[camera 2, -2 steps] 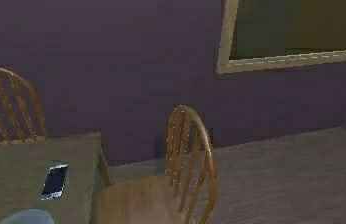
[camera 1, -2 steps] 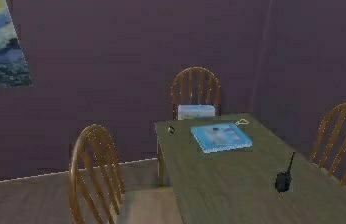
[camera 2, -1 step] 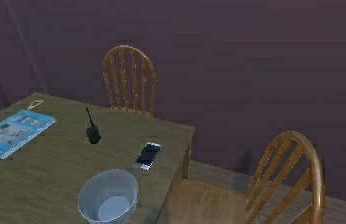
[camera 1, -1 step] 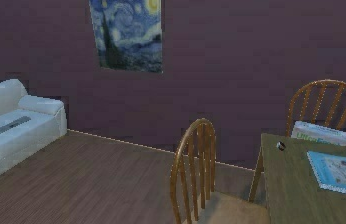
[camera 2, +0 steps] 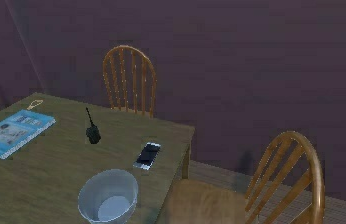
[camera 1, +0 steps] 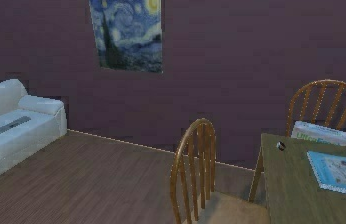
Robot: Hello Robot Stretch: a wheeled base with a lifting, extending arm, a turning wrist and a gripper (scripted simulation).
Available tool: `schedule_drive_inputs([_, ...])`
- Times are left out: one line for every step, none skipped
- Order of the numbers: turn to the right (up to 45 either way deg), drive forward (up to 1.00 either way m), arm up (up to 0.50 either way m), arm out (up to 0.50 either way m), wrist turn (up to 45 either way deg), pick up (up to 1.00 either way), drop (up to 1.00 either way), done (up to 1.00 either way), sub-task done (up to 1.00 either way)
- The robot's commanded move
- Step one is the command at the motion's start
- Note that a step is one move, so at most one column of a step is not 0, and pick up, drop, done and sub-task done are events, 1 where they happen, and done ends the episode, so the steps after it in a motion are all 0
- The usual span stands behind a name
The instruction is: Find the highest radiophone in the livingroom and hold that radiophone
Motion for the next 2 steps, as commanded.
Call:
schedule_drive_inputs([0.0, 0.00, 0.32, 0.00, 0.0, 0.00, 0.00, 0.00, 0.00])
schedule_drive_inputs([0.0, 0.00, 0.00, 0.30, 0.0, 0.00, 0.00, 0.00, 0.00])
